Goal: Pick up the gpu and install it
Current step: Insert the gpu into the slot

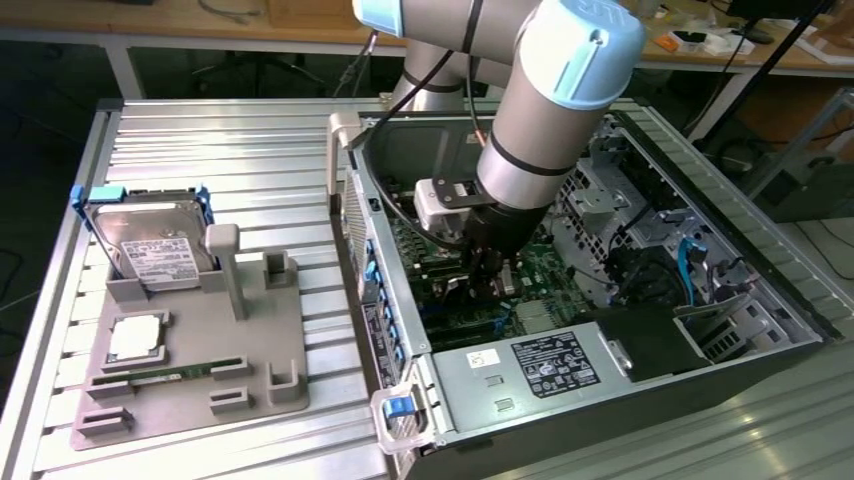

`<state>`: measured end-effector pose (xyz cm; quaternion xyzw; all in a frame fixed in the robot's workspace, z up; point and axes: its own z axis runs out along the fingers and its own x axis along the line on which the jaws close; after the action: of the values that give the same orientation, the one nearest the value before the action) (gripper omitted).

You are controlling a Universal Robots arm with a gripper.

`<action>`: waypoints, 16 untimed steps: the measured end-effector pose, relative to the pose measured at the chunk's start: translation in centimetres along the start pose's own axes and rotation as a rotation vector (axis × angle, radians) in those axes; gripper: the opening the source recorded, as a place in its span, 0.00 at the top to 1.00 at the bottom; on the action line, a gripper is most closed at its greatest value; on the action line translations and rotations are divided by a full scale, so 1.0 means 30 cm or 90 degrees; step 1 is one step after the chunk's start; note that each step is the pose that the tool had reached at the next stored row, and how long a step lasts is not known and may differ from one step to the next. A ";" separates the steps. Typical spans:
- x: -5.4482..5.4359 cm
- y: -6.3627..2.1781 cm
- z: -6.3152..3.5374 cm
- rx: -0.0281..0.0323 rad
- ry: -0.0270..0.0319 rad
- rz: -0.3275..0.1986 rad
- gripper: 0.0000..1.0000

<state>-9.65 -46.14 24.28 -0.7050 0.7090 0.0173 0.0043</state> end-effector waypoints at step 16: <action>0.000 0.000 0.021 -0.0003 0.0007 0.000 0.73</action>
<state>-9.65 -46.13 23.64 -0.7050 0.7090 0.0171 0.0037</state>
